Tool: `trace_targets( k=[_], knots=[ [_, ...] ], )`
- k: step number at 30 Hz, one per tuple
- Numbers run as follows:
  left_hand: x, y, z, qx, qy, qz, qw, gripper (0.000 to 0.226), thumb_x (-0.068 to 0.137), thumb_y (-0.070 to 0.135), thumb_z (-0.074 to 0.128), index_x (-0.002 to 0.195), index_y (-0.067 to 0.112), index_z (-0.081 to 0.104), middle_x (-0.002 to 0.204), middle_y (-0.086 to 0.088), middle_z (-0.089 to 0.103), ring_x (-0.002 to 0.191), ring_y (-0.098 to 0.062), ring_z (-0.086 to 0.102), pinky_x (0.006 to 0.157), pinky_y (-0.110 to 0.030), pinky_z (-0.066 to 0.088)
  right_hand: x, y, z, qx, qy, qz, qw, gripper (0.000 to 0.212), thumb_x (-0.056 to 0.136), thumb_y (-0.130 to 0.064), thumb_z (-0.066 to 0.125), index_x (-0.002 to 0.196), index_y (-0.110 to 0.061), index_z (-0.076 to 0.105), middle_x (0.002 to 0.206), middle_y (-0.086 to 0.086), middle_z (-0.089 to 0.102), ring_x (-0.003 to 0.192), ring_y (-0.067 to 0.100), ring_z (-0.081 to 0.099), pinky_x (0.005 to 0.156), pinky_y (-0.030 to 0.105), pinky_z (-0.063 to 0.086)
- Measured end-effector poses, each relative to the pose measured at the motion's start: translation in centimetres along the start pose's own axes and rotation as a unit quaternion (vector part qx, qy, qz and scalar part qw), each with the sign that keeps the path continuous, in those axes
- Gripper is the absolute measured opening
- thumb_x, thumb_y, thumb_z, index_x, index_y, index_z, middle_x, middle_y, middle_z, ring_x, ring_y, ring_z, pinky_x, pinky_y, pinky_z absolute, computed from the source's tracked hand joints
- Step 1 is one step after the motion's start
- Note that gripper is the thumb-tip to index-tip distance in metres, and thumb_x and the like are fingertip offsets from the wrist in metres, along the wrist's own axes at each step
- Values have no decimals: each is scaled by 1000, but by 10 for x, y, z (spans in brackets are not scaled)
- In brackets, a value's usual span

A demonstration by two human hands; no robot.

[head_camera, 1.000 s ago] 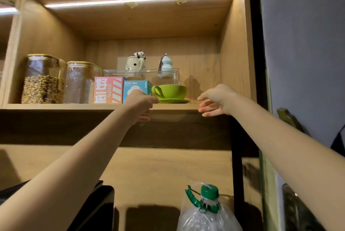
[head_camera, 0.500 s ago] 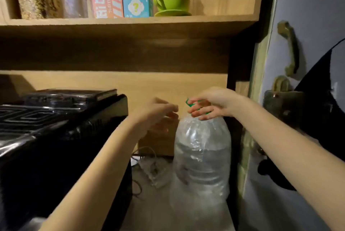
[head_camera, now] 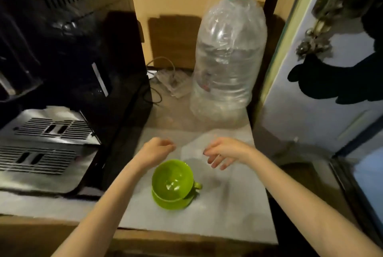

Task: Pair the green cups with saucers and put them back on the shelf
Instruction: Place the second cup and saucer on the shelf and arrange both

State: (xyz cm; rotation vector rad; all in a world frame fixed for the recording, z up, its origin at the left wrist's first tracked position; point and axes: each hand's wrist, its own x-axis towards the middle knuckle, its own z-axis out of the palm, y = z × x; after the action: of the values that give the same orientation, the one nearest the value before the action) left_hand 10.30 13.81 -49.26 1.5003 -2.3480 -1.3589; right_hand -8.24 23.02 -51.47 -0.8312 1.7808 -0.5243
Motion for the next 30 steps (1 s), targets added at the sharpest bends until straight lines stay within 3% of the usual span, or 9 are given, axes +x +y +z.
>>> trace_targets(
  k=[4,7,9,11,15,18,23,26,30],
  knots=[
    [-7,-49,20,-15,65,-39,997,35,91,18,45,123,9,57,134,-11,56,123,-25,50,99,-28,37,15,37,32,18,20,20,999,16,88,-19,55,101,-10,58,75,5,61,62,15,60,52,24,49],
    [-11,-76,28,-64,104,-70,990,34,92,12,41,121,2,56,129,-17,57,119,-28,51,93,-30,38,23,52,51,72,37,46,996,6,91,-17,51,94,-13,54,82,8,60,58,15,60,49,24,47],
    [-11,-90,32,-90,115,-86,986,26,91,11,40,97,3,64,107,-21,61,104,-30,55,87,-37,43,26,58,57,97,52,49,993,10,91,-16,49,99,-13,54,90,11,60,60,16,60,47,23,49],
    [-10,-98,36,-108,110,-109,982,28,92,13,38,70,12,56,92,-19,59,94,-32,56,89,-43,47,27,61,61,121,58,36,990,12,91,-15,51,101,-11,56,89,12,61,60,17,61,45,22,52],
    [-6,-109,41,-133,92,-142,977,25,92,16,42,84,3,61,94,-23,67,92,-33,65,89,-45,52,28,60,67,177,51,39,982,17,88,-10,55,104,-5,60,90,17,63,45,12,66,44,22,56],
    [-1,-115,43,-127,66,-154,978,22,89,16,52,93,-1,66,91,-24,70,86,-32,69,85,-43,56,33,61,72,183,43,49,981,26,86,-9,57,110,0,62,88,17,66,46,11,67,51,23,58],
    [6,-119,44,-134,47,-173,975,5,82,9,63,77,7,63,77,-20,70,68,-30,70,74,-37,59,39,63,80,180,47,48,981,25,88,-10,57,111,-3,62,74,11,65,43,9,65,49,21,57],
    [10,-121,46,-151,62,-178,970,4,80,1,63,82,-2,65,72,-21,67,58,-28,66,56,-31,60,44,62,84,198,71,61,976,23,87,-9,58,108,-1,64,69,7,63,53,14,64,46,22,56],
    [12,-124,49,-170,66,-166,969,4,82,-1,61,84,-2,63,75,-21,66,60,-30,66,60,-34,60,47,62,87,185,105,54,976,20,86,-5,59,103,3,65,74,10,62,66,21,63,44,22,56]
  ],
)
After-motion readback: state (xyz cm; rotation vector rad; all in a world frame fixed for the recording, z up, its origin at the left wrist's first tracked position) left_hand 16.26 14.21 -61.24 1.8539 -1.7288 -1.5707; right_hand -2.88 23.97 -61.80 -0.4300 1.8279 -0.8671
